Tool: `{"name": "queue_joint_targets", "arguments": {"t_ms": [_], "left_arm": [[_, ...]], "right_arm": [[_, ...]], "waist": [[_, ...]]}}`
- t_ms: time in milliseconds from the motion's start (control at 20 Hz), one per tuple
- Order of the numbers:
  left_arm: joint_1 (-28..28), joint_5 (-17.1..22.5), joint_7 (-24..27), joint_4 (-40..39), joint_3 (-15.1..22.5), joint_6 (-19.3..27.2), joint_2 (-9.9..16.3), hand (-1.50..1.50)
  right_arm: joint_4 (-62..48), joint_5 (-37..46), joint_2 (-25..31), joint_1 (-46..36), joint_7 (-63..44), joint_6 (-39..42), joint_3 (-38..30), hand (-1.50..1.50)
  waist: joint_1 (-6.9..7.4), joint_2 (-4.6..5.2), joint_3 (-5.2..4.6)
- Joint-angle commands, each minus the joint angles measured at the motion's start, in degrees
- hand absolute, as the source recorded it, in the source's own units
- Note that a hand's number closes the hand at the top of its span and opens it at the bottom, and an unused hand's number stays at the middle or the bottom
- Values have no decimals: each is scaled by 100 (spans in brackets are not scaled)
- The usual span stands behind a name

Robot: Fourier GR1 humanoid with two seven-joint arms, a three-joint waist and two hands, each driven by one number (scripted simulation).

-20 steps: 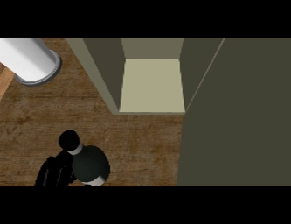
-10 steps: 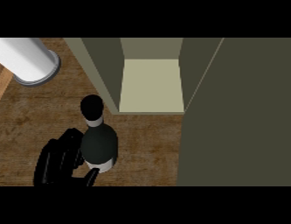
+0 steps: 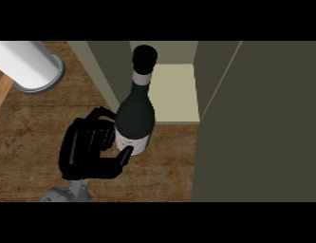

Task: Pick up the wine, place it into the cabinet and close the cabinet

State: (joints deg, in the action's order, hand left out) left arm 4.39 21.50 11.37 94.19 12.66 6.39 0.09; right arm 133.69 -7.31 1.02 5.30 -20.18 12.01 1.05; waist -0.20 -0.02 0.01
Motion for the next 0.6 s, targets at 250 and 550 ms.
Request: {"name": "queue_joint_targets", "arguments": {"t_ms": [250, 550], "left_arm": [[1525, -442, -192, -897, 195, 1051, -9, 150], [1775, -519, 414, -1873, 460, 1214, -9, 150]], "right_arm": [[-287, -250, 120, 34, 238, 190, -272, -150], [110, 258, -56, -112, -176, -148, 231, -150]], "waist": [[-24, 4, 0], [-16, 3, -3]]}}
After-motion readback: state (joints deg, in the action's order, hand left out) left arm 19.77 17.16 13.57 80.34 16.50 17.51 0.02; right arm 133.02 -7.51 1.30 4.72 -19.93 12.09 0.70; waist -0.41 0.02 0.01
